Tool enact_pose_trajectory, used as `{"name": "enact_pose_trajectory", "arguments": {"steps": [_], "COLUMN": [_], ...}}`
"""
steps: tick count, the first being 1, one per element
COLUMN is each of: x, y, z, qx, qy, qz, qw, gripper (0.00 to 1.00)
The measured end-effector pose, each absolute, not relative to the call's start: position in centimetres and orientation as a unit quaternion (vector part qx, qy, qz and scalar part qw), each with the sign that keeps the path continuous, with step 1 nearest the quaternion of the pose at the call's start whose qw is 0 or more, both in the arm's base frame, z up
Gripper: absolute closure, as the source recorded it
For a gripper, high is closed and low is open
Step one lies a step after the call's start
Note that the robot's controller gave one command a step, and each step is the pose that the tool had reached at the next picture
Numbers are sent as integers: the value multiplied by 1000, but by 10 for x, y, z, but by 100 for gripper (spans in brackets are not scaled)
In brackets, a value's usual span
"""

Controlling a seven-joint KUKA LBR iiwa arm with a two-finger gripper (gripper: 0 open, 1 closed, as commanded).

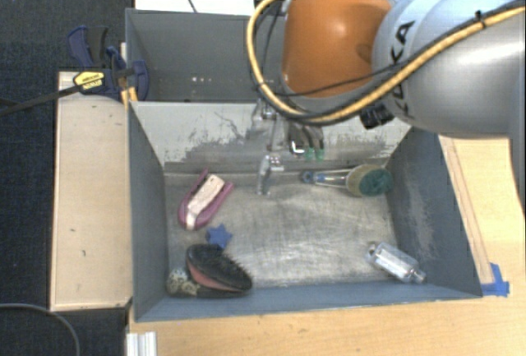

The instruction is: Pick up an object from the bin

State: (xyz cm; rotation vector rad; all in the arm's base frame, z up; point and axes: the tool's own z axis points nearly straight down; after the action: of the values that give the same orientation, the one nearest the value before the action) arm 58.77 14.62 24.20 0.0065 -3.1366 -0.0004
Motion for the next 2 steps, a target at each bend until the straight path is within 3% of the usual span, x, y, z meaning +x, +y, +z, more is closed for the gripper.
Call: {"name": "enact_pose_trajectory", "arguments": {"steps": [1,2], "x": [569,579], "y": [150,179], "z": [218,120], "qx": [59,141], "qy": [-998,-990], "qz": [0,0], "qw": [0,2], "gripper": [0,0]}}
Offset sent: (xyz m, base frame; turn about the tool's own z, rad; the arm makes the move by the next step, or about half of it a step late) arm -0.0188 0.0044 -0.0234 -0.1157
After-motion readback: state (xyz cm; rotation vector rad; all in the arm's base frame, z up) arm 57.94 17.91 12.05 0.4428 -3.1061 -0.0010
